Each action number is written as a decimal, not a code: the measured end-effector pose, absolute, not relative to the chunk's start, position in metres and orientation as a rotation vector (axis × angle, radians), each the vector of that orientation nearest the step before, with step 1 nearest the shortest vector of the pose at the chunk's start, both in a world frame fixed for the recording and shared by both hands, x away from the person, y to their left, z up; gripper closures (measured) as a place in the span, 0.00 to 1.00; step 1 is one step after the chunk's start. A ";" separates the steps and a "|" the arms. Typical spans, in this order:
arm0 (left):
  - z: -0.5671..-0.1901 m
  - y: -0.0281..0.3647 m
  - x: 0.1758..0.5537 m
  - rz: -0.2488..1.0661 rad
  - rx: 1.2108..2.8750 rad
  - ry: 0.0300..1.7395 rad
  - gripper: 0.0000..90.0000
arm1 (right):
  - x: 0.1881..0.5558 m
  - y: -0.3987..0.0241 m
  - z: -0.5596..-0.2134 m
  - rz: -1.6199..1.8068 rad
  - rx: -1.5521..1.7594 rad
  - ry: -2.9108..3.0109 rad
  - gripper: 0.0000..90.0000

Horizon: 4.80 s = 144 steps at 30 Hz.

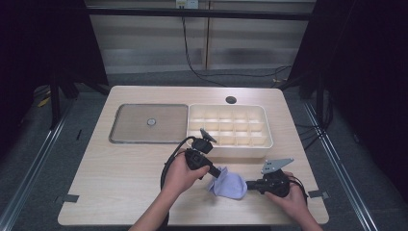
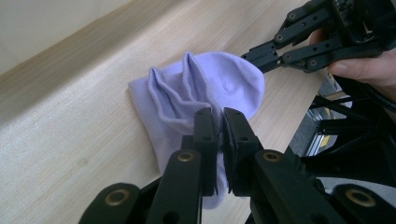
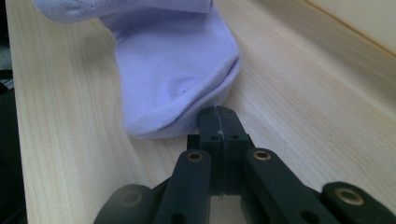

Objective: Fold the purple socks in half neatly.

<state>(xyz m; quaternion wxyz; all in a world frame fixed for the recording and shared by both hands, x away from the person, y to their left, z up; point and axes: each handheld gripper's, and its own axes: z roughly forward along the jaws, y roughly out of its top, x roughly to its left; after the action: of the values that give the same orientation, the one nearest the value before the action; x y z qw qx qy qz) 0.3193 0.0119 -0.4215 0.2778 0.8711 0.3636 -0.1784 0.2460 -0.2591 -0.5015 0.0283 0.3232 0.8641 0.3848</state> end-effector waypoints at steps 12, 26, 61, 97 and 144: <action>-0.420 0.012 0.320 -0.475 2.334 0.984 0.94 | 0.247 -0.256 -0.502 1.189 0.991 2.666 1.00; -0.423 0.003 0.318 -0.483 2.336 0.971 0.94 | 0.246 -0.257 -0.502 1.198 0.998 2.663 1.00; -0.429 -0.021 0.314 -0.494 2.370 0.957 0.94 | 0.247 -0.257 -0.502 1.200 1.000 2.665 1.00; -0.437 -0.047 0.305 -0.494 2.374 0.894 0.94 | 0.247 -0.257 -0.502 1.203 0.990 2.665 1.00; -0.452 -0.056 0.300 -0.469 2.396 0.894 0.87 | 0.247 -0.257 -0.503 1.206 0.989 2.663 1.00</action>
<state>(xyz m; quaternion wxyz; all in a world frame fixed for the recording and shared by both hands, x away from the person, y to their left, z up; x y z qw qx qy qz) 0.2998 -0.0564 -0.4517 0.2677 0.8879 0.3314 -0.1738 0.2471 -0.2571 -0.5029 0.0277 0.3204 0.8626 0.3906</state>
